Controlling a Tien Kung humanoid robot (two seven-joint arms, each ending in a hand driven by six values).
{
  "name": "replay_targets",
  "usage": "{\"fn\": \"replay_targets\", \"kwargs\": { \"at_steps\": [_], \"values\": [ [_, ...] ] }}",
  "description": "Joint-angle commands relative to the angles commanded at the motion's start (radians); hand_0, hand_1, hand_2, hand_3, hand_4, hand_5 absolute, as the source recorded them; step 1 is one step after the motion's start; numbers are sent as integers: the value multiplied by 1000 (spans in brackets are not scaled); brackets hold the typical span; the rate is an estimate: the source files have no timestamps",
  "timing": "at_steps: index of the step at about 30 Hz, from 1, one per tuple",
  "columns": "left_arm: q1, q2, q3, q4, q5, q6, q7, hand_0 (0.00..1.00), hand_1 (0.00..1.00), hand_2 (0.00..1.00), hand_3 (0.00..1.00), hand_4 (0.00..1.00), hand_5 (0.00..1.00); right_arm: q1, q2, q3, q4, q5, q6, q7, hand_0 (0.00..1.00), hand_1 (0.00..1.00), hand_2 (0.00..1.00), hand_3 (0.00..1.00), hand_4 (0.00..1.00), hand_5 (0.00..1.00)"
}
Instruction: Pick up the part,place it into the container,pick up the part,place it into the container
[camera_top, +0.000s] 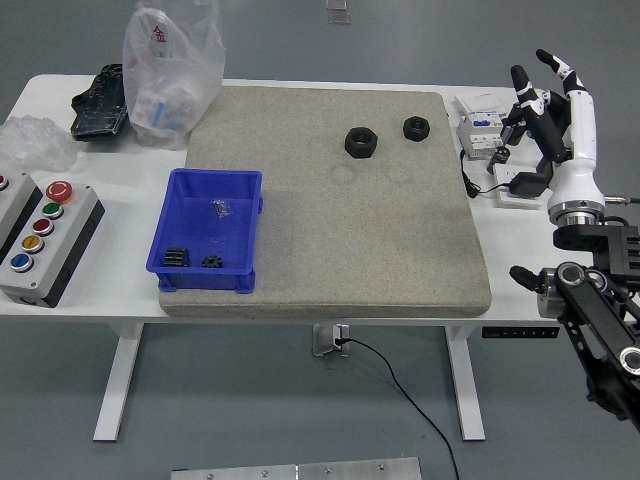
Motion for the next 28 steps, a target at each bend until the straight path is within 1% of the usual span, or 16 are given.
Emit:
{"fn": "replay_targets", "kwargs": {
  "at_steps": [4, 5, 10, 11, 16, 17, 21, 22, 23, 28],
  "values": [
    [-2, 4, 2, 0, -3, -1, -2, 719, 571, 555, 641, 693, 490, -11, 0, 20, 8, 21, 3, 21, 218, 314, 306, 816, 945, 704],
    [-3, 4, 3, 0, -4, -1, -2, 719, 562, 551, 642, 694, 490, -12, 1, 22, 7, 26, 4, 25, 245, 347, 424, 814, 939, 701],
    [-3, 4, 2, 0, -9, -3, -6, 719, 562, 551, 642, 694, 490, -11, 8, 34, 10, 33, -2, 40, 245, 347, 424, 814, 939, 701],
    [-3, 5, 2, 0, -10, -3, -7, 719, 553, 551, 642, 696, 489, -12, 8, 37, 13, 33, -3, 41, 286, 414, 558, 821, 938, 699],
    [1, 8, -1, 0, -14, -3, -7, 719, 553, 551, 642, 696, 489, -19, 3, 48, 18, 42, -6, 46, 286, 414, 558, 821, 938, 699],
    [2, 9, -2, 0, -14, -4, -6, 718, 520, 543, 641, 697, 488, -21, 3, 50, 18, 44, -6, 47, 311, 447, 588, 817, 939, 708],
    [5, 10, -1, 0, -19, -4, -5, 718, 520, 543, 641, 697, 488, -29, 5, 56, 14, 51, -8, 50, 311, 447, 588, 817, 939, 708],
    [6, 9, -1, 0, -20, -4, -5, 718, 520, 543, 641, 697, 488, -30, 5, 55, 12, 54, -7, 51, 311, 447, 588, 817, 939, 708],
    [8, 8, 0, 0, -20, -4, -4, 718, 469, 528, 640, 696, 488, -30, 5, 53, 10, 55, -7, 51, 323, 465, 605, 815, 938, 711],
    [16, 1, 3, 0, -24, -4, 5, 718, 469, 528, 640, 696, 488, -19, 7, 34, 6, 58, -6, 51, 323, 465, 605, 815, 938, 711]
  ]
}}
